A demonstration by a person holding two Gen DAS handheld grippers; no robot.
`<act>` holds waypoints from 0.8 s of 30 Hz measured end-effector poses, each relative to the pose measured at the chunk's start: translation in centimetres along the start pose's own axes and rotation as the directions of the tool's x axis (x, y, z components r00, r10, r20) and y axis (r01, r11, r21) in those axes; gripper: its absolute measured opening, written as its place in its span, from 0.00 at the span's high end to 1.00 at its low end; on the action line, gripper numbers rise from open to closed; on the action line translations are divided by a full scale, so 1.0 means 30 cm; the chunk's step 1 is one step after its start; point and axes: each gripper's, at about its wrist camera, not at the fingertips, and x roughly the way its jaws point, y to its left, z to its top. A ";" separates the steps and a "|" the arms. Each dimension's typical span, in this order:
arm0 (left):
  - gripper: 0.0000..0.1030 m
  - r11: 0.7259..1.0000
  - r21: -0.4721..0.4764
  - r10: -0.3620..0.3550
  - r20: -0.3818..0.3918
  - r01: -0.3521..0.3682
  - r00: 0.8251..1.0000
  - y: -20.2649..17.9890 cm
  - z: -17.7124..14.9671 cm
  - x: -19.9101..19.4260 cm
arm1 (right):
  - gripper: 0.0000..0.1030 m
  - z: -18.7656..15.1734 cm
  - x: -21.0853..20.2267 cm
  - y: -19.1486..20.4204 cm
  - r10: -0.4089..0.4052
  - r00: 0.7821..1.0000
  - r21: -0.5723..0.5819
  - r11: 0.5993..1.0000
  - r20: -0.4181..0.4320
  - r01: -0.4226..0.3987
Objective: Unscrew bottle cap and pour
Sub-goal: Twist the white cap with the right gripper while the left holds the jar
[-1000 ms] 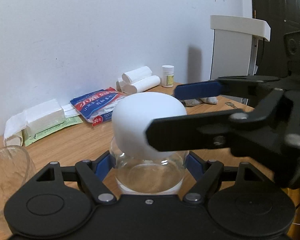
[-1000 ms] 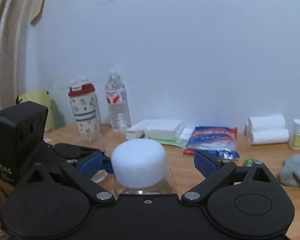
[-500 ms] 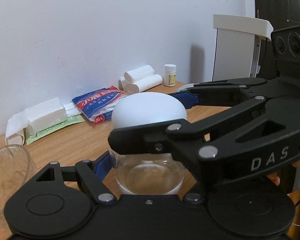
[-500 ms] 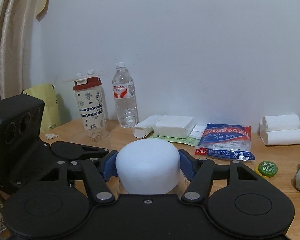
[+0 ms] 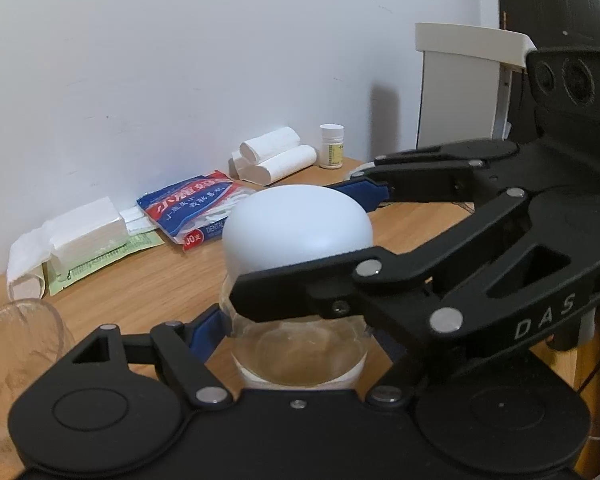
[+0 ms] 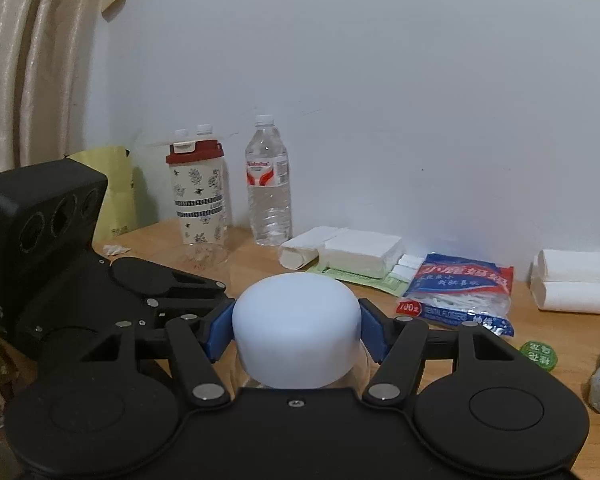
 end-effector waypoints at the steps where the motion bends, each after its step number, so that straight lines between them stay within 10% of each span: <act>1: 0.24 1.000 0.001 0.000 -0.001 0.000 1.000 0.000 0.002 0.000 | 0.33 0.002 0.000 -0.002 0.006 1.000 -0.008 1.000 -0.004 -0.006; 24: 0.24 0.992 0.076 -0.097 -0.039 0.100 0.995 0.015 0.014 -0.009 | 0.34 0.015 -0.028 -0.042 0.210 0.976 -0.151 0.964 -0.061 -0.217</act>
